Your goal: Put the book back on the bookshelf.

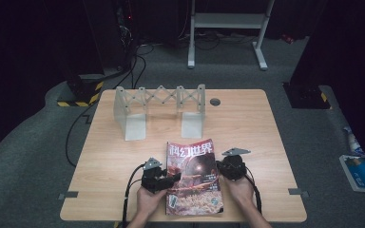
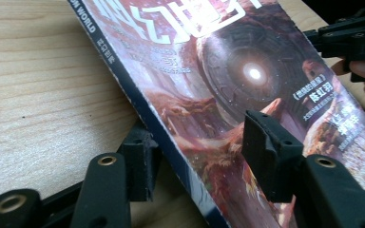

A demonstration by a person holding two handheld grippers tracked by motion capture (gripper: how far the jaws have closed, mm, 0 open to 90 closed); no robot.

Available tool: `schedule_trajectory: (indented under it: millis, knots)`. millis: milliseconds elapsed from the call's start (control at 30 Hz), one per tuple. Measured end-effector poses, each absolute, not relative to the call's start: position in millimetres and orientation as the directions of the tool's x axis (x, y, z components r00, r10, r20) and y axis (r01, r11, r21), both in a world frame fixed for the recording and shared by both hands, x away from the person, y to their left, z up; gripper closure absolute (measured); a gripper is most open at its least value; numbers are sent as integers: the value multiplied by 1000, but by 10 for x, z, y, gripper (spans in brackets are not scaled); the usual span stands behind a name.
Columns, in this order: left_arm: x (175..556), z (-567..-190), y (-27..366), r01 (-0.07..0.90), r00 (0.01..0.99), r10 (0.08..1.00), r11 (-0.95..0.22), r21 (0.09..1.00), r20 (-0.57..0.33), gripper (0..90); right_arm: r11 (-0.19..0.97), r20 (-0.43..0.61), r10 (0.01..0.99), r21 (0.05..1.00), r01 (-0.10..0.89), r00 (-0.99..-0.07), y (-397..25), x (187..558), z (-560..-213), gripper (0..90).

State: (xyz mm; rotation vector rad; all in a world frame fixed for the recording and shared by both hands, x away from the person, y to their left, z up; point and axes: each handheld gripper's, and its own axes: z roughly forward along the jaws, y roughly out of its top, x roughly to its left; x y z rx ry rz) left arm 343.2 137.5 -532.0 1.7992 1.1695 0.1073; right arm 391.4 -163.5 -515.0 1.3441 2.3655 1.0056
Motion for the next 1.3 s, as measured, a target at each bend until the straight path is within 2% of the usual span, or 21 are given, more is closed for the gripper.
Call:
schedule_trajectory:
  millis: [100,133,267,667,1000,1300]
  knots:
    - [3444,-5323,1382,668,541,736,-82,740,-407,453,341,121,825,672,658,-552,-1629,3916,-5155,895]
    - [3447,-5324,1374,666,542,734,-79,741,-409,415,341,129,820,673,656,-558,-1623,3915,-5159,895]
    - [3477,-5305,1350,663,559,731,-111,741,-390,373,355,127,805,679,642,-580,-1591,3906,-5167,895]
    - [3541,-5284,1305,683,561,715,-114,722,-418,313,372,132,781,688,623,-611,-1515,3901,-5180,894]
    - [3606,-5241,1211,688,582,712,-173,705,-393,311,367,145,776,686,628,-613,-1463,3900,-5184,895]
    - [3610,-5232,1207,697,559,734,-164,698,-385,399,368,153,771,685,629,-619,-1429,3898,-5185,896]
